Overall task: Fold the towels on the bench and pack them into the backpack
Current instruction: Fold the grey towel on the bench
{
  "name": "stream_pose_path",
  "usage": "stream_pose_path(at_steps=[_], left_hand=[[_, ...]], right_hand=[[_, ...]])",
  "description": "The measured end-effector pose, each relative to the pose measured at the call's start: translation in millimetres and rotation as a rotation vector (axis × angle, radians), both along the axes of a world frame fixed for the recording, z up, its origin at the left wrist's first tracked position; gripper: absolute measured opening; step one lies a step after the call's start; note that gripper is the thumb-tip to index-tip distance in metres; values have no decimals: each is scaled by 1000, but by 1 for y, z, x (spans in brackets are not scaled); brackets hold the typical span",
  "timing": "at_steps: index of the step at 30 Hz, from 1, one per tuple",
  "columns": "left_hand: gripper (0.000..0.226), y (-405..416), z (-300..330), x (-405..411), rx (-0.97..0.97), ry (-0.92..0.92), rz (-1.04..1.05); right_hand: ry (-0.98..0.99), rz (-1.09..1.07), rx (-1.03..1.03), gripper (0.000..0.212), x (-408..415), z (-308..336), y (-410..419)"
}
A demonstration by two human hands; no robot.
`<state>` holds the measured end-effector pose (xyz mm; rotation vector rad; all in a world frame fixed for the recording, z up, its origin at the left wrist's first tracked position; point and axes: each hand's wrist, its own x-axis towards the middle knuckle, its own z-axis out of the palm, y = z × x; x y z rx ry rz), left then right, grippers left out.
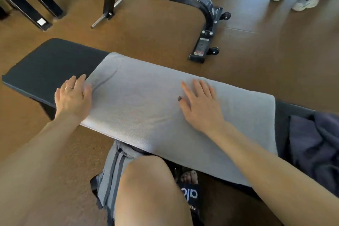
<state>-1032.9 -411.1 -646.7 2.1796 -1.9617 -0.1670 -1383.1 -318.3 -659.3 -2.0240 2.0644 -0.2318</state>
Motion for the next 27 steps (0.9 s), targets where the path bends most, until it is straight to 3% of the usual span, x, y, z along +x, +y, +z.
stream_pose_path(at_steps=[5,8,13,16,21,27], left_hand=[[62,17,30,-131,-64,18,-473],[63,41,40,-223,123,-22,-750],[89,109,37,-315,398,-199,-1001],[94,163,32,-324,246,-380,-1221],[71,213,29,-334,84,-490,-1544],[31,230,27,-323,109,-312,-1683]], right_hand=[[30,-249,30,57,-83,7,34],[76,-269,66,55,-126,8,49],[96,-320,59,52,-160,11,77],[94,-305,53,52,-171,13,87],[73,-258,47,50,-172,15,95],[63,-238,45,51,-170,14,104]])
